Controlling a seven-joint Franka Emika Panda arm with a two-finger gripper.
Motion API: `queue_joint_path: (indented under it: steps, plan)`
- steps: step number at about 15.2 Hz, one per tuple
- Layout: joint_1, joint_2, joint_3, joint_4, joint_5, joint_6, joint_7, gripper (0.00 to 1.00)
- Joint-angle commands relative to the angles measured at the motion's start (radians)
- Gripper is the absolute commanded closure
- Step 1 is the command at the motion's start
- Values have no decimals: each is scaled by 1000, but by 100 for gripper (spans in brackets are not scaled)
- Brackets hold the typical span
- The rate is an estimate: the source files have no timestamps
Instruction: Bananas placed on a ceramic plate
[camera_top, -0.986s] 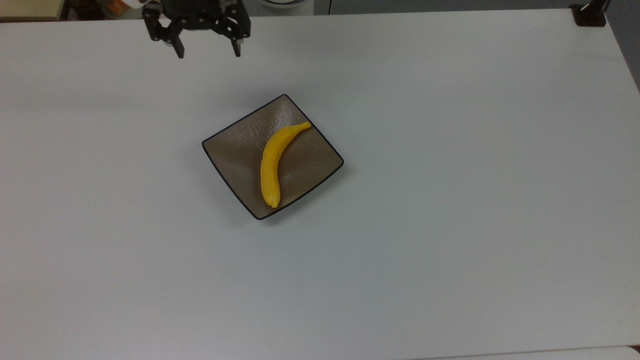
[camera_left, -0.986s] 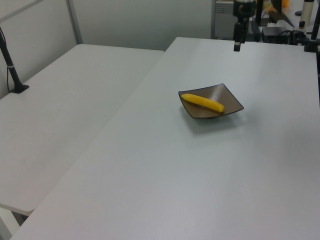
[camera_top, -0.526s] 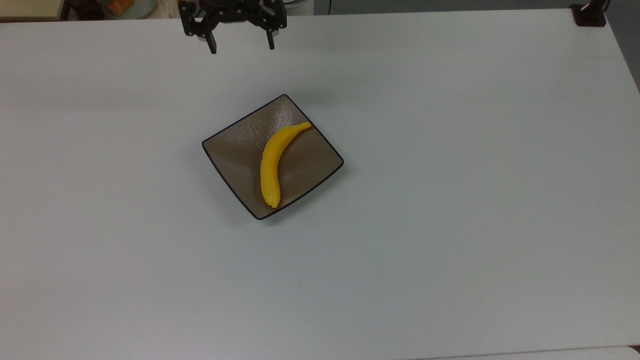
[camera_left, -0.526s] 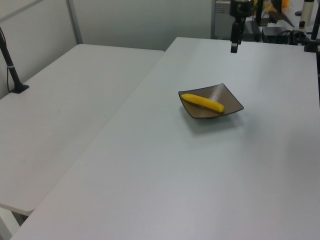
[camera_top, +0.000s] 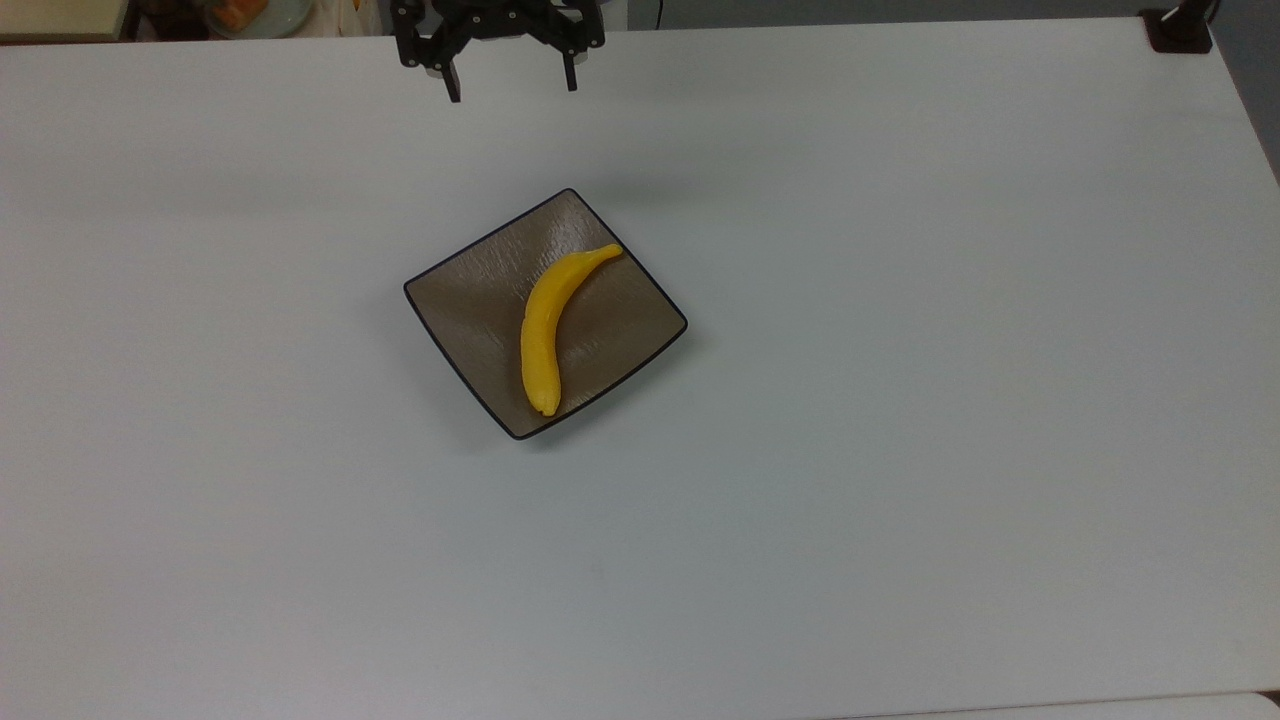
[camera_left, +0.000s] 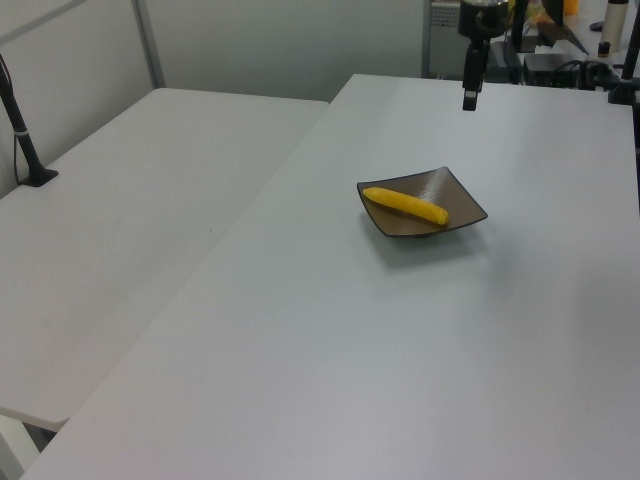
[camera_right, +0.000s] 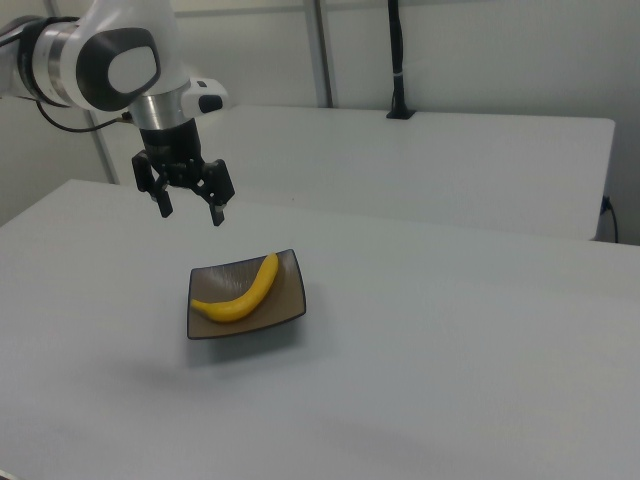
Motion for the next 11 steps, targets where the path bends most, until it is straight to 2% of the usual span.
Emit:
queue_joint_path:
  steps: [1,11]
  plan:
    - [8,-29,-1,-29,-39,-10,15,0]
    - [8,-29,0,-32,-45,-13,15,0]
